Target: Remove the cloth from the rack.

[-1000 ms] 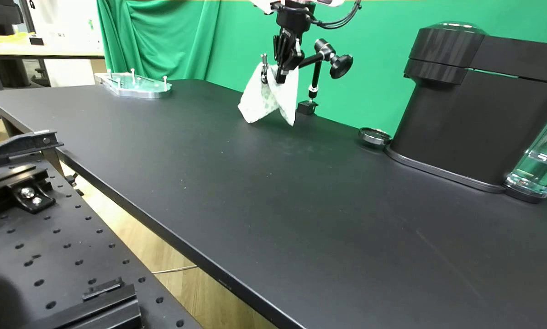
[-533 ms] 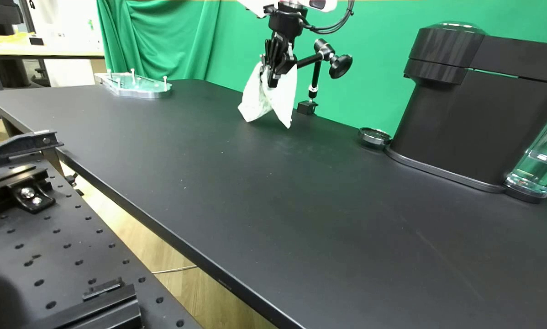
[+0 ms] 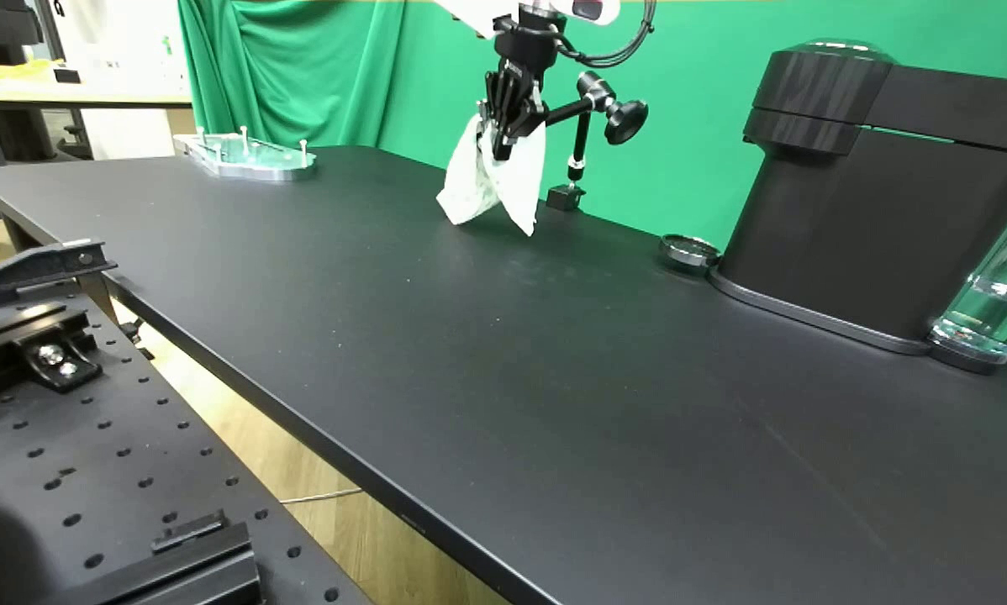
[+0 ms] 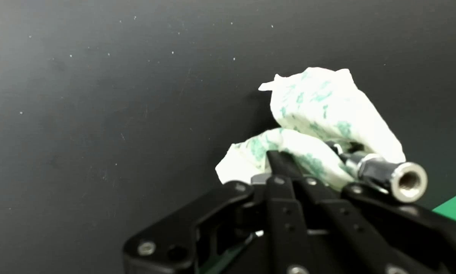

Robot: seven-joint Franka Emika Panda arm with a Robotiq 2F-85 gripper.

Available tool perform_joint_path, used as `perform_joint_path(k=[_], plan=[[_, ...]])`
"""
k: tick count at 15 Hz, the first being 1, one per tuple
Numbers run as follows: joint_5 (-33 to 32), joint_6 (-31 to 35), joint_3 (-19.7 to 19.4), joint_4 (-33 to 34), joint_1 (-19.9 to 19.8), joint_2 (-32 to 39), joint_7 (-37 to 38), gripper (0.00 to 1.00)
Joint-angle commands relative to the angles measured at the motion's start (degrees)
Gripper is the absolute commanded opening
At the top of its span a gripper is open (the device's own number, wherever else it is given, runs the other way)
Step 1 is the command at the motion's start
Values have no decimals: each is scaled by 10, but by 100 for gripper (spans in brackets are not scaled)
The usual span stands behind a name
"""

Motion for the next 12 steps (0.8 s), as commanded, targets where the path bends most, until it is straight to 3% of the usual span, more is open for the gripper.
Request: perform_joint_path(k=[1,12], plan=[[9,5,8,-48,3,-42,-4,0],[-72,92,-77,-84,0,-124,88,0]])
